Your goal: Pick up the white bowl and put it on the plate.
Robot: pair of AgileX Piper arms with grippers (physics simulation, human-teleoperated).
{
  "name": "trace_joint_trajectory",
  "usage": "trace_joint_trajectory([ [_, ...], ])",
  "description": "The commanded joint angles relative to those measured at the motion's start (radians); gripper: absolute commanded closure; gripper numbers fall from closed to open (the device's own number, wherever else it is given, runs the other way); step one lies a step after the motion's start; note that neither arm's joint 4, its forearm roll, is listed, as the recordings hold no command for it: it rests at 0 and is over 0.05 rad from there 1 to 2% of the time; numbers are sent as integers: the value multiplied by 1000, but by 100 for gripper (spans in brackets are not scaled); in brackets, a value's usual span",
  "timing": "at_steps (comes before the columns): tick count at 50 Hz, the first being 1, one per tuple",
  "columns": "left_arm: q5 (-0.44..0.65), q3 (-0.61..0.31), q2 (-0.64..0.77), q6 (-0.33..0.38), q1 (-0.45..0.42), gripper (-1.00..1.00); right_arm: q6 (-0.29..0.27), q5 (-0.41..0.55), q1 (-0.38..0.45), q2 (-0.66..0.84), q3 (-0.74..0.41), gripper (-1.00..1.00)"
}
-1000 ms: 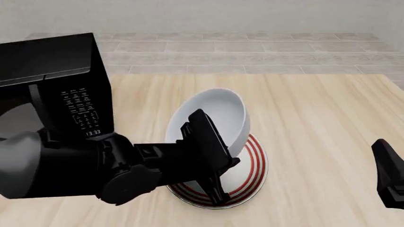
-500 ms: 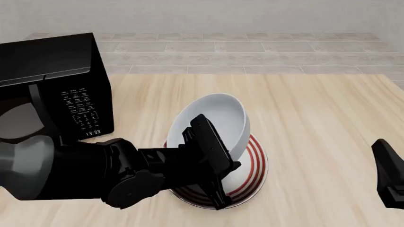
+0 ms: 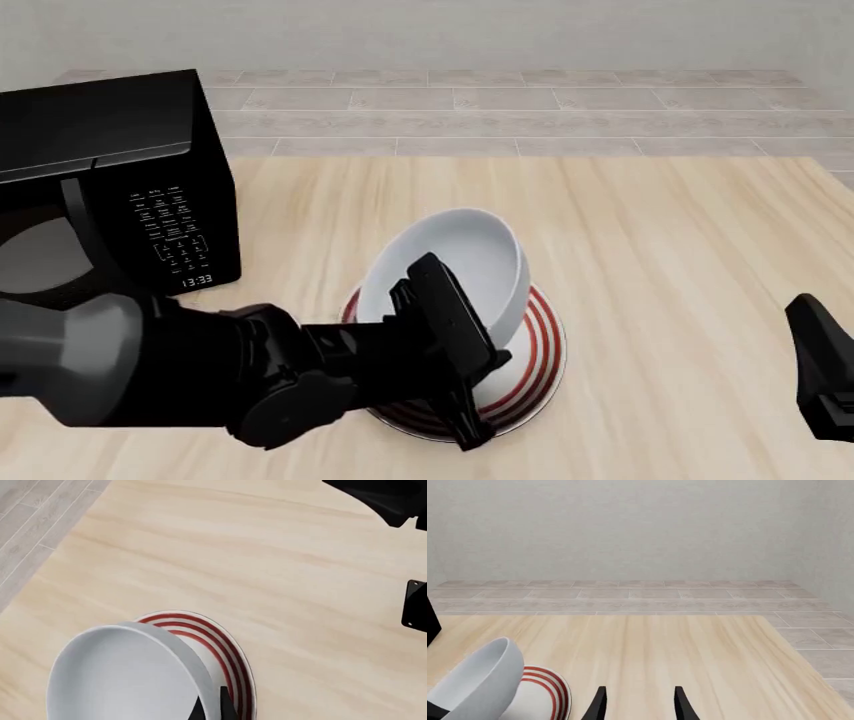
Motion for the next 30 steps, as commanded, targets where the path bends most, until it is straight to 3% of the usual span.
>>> trace_joint_trajectory([
  [1,-15,-6,12,-2,-4,100,0,-17,0,6,0,-100],
  [30,-44,-5,48,-20,-4,100,0,-17,0,6,0,-100],
])
